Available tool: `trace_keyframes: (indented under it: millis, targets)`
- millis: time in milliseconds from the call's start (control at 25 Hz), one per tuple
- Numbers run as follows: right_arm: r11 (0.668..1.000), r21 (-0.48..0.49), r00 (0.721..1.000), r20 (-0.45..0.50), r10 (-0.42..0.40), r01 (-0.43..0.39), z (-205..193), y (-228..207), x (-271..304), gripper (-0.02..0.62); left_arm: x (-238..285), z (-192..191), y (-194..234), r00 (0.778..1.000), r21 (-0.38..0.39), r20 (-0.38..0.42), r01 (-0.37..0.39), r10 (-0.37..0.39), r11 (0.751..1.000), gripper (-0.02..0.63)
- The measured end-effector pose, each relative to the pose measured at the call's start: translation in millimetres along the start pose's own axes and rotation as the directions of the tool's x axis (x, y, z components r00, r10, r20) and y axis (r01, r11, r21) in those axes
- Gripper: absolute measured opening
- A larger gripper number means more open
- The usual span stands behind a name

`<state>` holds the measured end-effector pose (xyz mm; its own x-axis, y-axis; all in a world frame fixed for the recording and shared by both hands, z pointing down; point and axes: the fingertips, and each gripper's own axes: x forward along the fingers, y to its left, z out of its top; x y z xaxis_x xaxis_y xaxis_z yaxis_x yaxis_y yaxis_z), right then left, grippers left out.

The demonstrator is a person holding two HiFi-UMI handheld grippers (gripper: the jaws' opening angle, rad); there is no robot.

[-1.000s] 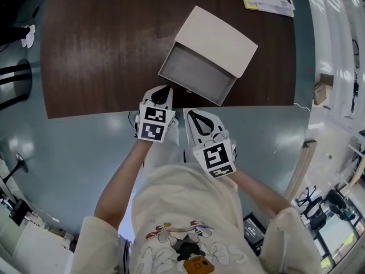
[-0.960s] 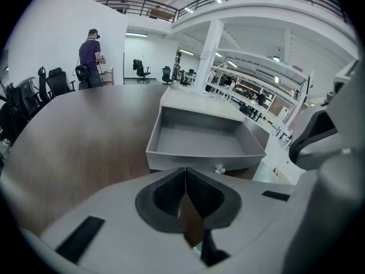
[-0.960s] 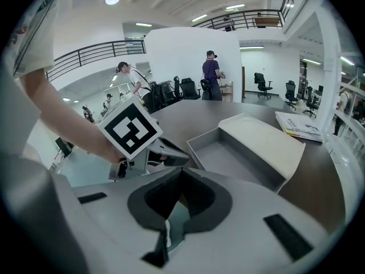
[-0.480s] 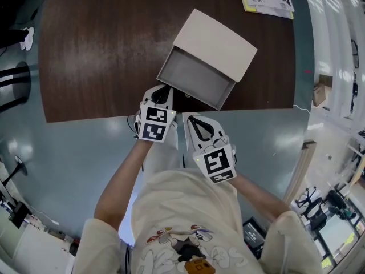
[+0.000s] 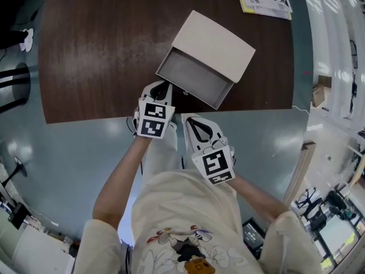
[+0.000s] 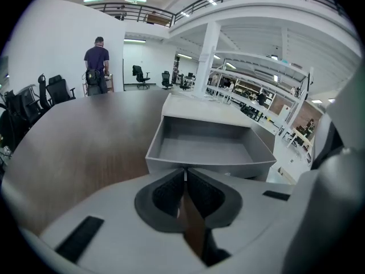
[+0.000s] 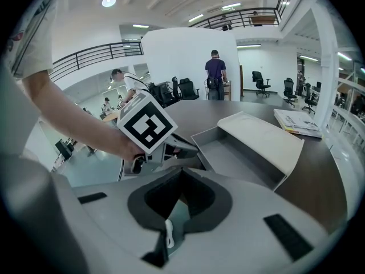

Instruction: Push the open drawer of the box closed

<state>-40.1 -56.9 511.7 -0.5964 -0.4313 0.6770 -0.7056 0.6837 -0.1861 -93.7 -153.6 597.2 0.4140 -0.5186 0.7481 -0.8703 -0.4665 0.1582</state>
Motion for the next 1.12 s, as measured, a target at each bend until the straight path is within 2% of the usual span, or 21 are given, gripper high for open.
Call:
trace_keyframes:
  millis: [360, 1120]
  targets:
    - [1.0, 0.009, 1.0, 0.001, -0.004, 0.004, 1.9, -2.1, 1.5, 0.006, 0.7, 14.4, -7.7, 0.998, 0.013, 0.024, 0.055, -0.056, 0.998, 0.021]
    - [0.999, 0.037, 1.0, 0.005, -0.031, 0.031, 4.0, -26.1, 3.4, 0.006, 30.5, 48.2, -5.4, 0.997, 0.011, 0.041, 0.07, -0.07, 0.998, 0.021]
